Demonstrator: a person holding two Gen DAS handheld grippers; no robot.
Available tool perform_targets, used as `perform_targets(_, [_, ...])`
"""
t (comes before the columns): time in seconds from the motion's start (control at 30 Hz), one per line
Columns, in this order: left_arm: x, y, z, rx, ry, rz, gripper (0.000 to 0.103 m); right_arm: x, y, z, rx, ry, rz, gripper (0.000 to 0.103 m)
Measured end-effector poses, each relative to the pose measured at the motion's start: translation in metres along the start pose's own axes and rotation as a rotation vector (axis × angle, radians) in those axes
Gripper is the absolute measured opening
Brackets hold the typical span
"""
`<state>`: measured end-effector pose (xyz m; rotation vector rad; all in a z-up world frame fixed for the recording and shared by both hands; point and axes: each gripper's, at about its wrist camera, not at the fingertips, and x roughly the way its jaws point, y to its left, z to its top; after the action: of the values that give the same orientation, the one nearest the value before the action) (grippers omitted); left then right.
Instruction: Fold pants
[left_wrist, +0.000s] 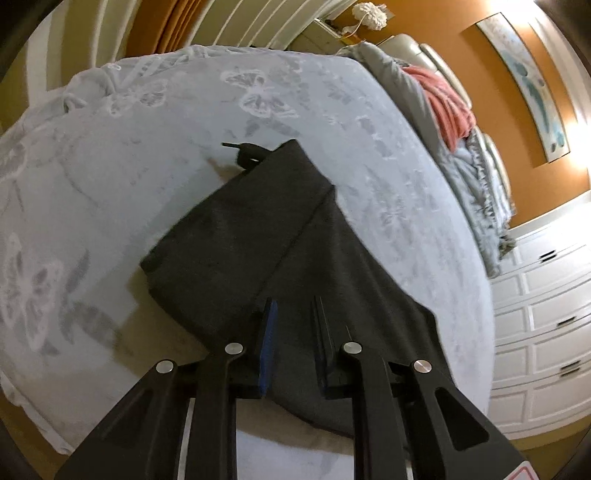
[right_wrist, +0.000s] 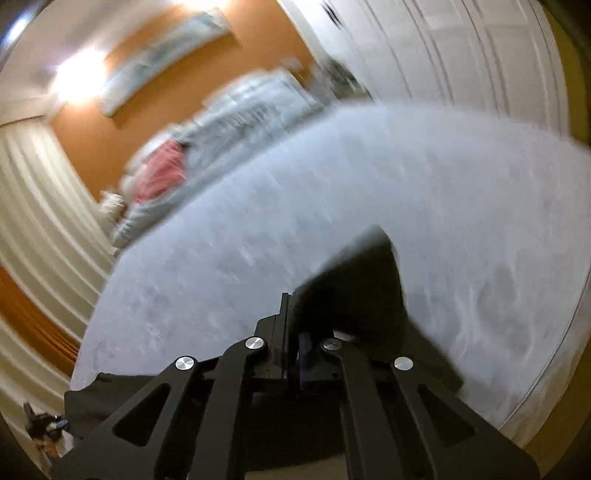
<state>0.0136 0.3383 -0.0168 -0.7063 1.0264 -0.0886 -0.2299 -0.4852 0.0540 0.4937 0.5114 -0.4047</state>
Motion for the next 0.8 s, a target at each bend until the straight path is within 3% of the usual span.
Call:
perform_targets(0.03, [0.001,0.001,0.000,0.006,-0.002,0.014,0.014,0.011,-0.007,-0.005,-0.020,0.044,-0.052,0.008])
perform_targets(0.07, [0.003,0.004,-0.002,0.011,0.000,0.025,0.014,0.036,-0.027,-0.018,-0.005,0.163,-0.129,0.011])
perform_targets(0.13, [0.006,0.009,-0.004,0.004,0.011,0.025,0.014,0.064,-0.060,-0.047,0.053,0.310,-0.221,0.011])
perform_targets(0.2, [0.004,0.013,-0.005,-0.013,0.015,0.020,0.017,0.057,-0.071,-0.058,0.101,0.272,-0.201,0.009])
perform_targets(0.3, [-0.001,0.012,-0.003,-0.002,0.014,0.018,0.018,0.037,-0.072,-0.062,0.175,0.194,-0.186,0.014])
perform_targets(0.37, [-0.004,0.009,-0.001,0.004,0.010,0.008,0.033,0.025,-0.056,-0.061,0.137,0.162,-0.197,0.014])
perform_targets(0.43, [-0.005,0.006,-0.001,-0.001,0.008,-0.024,0.053,0.017,-0.039,-0.061,0.101,0.156,-0.160,0.014])
perform_targets(0.47, [-0.005,0.004,-0.002,0.000,-0.001,-0.022,0.058,0.013,-0.025,-0.061,0.078,0.153,-0.137,0.014])
perform_targets(0.57, [-0.001,0.002,-0.004,0.015,-0.003,-0.017,0.058,0.006,0.022,-0.069,0.003,0.159,-0.059,0.018])
perform_targets(0.6, [0.001,0.001,-0.005,0.012,-0.004,-0.030,0.057,0.003,0.036,-0.073,-0.030,0.170,-0.043,0.029])
perform_targets(0.63, [0.002,0.002,-0.004,0.008,0.001,-0.047,0.045,0.005,0.056,-0.078,-0.068,0.177,-0.034,0.042])
perform_targets(0.67, [0.005,0.004,-0.003,0.005,0.015,-0.054,0.007,0.007,0.081,-0.085,-0.125,0.181,-0.021,0.047])
perform_targets(0.7, [0.008,0.007,-0.002,0.000,0.043,-0.061,0.000,0.010,0.101,-0.093,-0.173,0.191,-0.005,0.049])
perform_targets(0.8, [-0.006,0.016,-0.001,-0.005,0.001,-0.050,0.000,0.009,0.169,-0.120,-0.325,0.247,0.079,0.049])
